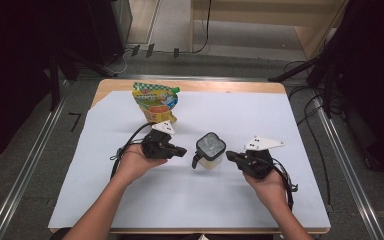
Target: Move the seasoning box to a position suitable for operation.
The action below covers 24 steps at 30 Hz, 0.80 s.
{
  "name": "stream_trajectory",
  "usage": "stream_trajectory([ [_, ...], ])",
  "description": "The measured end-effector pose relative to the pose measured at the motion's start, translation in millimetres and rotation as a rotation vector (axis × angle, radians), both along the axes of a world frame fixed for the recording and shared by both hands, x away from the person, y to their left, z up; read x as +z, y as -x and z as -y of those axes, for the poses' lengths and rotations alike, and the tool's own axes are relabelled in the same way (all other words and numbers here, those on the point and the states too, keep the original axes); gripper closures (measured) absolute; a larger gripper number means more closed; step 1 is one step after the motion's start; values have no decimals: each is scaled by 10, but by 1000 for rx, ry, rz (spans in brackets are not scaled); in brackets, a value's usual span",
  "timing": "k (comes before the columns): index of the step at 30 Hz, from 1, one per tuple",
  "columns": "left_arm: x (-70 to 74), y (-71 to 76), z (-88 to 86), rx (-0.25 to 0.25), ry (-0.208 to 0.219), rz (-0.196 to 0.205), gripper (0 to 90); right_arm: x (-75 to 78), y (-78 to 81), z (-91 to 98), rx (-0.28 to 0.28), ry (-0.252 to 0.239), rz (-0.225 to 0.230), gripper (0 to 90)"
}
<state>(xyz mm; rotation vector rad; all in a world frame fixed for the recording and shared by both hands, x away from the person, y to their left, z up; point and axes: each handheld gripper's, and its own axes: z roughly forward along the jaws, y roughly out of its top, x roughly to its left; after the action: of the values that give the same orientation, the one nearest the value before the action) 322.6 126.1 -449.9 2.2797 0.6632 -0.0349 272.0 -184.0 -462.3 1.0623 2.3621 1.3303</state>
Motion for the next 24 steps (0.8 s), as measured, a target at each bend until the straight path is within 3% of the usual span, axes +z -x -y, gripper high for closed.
stream_trajectory([
  [2, -3, 15, 37, -7, -5, 6, 900, -18, -28, 3, 4, 19, -17, 900],
  [5, -29, 16, 81, -17, 3, -7, 900, -18, -28, 0, 2, 10, -37, 900],
  [9, -57, 17, 115, -12, -3, -11, 900, -34, -31, -27, 5, 21, -36, 900],
  [11, -72, 15, 128, -8, 14, -17, 900, -48, -47, -42, 2, 18, -38, 900],
  [18, -102, 40, 194, -21, -3, -13, 900, -104, -116, -78, 9, 40, -43, 900],
  [24, -118, 66, 210, -12, -12, -9, 900, -98, -131, -56, 6, 22, -50, 900],
])
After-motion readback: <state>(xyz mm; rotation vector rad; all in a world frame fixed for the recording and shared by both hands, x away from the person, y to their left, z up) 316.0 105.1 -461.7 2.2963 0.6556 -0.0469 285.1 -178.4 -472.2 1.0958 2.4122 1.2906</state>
